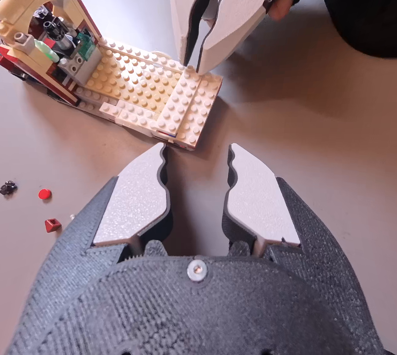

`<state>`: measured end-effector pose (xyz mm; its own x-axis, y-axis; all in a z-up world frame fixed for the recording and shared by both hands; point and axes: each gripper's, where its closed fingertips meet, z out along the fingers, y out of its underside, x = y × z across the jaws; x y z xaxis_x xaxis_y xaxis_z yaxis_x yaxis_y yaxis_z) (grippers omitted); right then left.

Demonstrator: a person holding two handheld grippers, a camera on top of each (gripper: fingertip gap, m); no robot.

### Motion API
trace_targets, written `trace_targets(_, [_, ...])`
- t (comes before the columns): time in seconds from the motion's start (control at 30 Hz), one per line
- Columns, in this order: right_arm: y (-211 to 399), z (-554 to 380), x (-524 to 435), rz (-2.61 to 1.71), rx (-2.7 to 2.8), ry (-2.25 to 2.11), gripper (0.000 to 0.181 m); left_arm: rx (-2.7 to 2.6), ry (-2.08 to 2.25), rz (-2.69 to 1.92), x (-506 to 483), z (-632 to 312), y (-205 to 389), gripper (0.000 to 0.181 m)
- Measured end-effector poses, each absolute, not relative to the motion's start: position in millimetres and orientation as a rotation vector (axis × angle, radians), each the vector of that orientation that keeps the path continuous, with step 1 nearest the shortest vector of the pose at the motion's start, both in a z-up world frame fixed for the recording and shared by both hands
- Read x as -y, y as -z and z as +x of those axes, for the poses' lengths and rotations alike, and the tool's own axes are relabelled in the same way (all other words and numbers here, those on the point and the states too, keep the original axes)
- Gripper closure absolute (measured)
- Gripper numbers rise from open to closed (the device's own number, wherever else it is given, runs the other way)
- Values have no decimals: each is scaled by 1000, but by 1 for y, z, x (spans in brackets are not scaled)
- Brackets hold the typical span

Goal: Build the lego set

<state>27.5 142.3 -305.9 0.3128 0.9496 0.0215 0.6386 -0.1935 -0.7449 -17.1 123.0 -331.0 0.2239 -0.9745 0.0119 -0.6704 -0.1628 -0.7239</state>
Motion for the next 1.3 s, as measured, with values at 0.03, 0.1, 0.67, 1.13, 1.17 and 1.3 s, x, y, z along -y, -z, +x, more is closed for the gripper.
trace_targets(0.03, [306, 27, -142, -1921, 1406, -602, 172, -1511, 661, -1908, -123, -17, 331, 127])
trace_targets(0.1, [306, 27, -143, -1923, 1405, -602, 172, -1513, 662, -1906, -123, -17, 331, 127])
trace_targets(0.67, [302, -14, -149, -2073, 1394, -589, 179, -1507, 666, -1909, -124, -16, 331, 127])
trace_targets(1.13, [309, -15, -150, -2145, 1461, -488, 181, -1506, 667, -1909, -124, -16, 331, 127])
trace_targets(1.17, [309, -15, -149, -2151, 1464, -484, 181, -1506, 667, -1910, -124, -16, 331, 127])
trace_targets(1.3, [310, -15, -150, -2176, 1480, -474, 181, -1504, 666, -1909, -124, -16, 331, 127])
